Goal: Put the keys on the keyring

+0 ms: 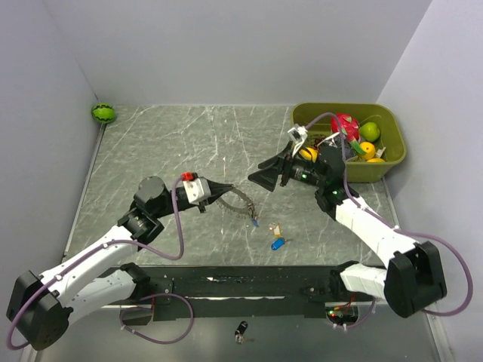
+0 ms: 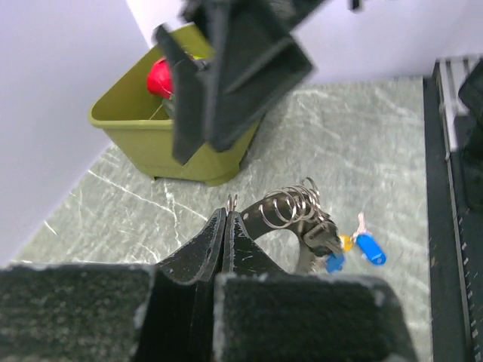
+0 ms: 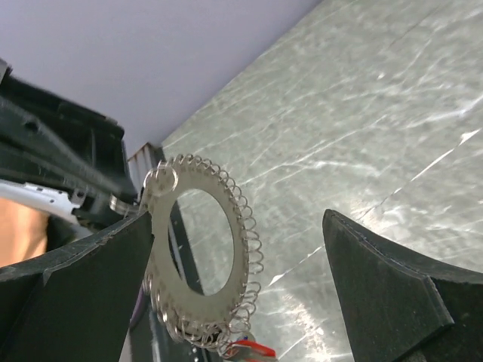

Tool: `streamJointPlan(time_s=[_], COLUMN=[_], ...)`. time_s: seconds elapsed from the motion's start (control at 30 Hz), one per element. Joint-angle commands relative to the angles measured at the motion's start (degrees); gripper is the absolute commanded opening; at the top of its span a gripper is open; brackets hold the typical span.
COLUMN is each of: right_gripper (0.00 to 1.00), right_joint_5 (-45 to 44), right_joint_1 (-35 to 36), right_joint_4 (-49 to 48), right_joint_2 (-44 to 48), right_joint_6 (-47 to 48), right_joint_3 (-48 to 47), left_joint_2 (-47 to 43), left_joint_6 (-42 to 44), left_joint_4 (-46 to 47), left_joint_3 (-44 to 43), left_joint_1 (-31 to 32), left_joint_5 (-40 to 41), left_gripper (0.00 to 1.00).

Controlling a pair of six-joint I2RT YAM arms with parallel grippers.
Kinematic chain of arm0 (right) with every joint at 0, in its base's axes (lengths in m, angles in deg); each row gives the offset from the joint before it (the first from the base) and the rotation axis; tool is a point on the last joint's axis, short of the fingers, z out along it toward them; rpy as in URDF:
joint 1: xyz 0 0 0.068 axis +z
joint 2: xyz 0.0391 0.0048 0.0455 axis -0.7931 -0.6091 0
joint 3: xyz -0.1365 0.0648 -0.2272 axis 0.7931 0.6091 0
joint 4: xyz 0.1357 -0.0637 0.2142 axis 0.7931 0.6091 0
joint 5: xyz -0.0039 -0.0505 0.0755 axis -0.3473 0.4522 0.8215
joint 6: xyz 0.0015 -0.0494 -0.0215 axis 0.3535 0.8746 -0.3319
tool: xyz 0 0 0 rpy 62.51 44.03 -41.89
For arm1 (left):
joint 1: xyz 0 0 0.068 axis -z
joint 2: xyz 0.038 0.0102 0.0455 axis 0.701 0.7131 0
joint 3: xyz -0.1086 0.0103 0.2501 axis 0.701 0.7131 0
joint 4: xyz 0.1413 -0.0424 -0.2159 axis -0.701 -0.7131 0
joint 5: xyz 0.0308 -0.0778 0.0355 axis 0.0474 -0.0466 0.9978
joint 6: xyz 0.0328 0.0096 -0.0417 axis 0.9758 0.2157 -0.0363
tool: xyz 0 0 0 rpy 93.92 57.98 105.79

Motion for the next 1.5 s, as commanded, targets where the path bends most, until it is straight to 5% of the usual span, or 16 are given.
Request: streamJointPlan(time_s=[0.0, 0.13, 0.47, 0.77, 1.03, 1.2, 1.47], right_gripper=[1.0, 1.0, 1.0, 0.99, 0.94, 0.75, 0.71], right_joint_5=[2.35, 0.33, -21.1, -33.07, -34.67, -32.47, -31.32], right_joint_1=[-0.44, -0.27, 4.98, 6.94, 7.03, 7.2, 7.55], right_joint_4=[5.48, 13.24, 28.08, 40.3, 44.53, 46.9, 48.05], right_joint_2=[-1.92, -2.46, 2.38, 2.65, 3.26, 2.12, 0.55], right_joint_6=[-0.26, 5.11, 15.39, 11.19, 7.05, 6.44, 3.54], right_joint_3=[-6.17, -8.39, -6.1, -1.54, 2.59, 4.44, 8.13], left_joint_2=[-1.69, -2.48, -2.92, 0.33, 1.04, 1.47, 1.65], left_joint_6=[7.98, 8.33, -0.62, -4.15, -3.71, -3.71, -4.76], left_joint_4=[3.64, 5.56, 18.03, 18.13, 17.87, 18.31, 18.67], left_joint_3=[0.55, 1.87, 8.54, 9.95, 10.4, 10.4, 10.05], left_joint_1=[1.13, 1.31, 1.31, 0.43, 0.08, 0.16, 0.16], left_joint_5=[-1.09, -0.91, 2.78, 3.57, 1.73, 0.06, -1.61], left_gripper=[0.01, 0.01, 0.01, 0.01, 0.01, 0.01, 0.01])
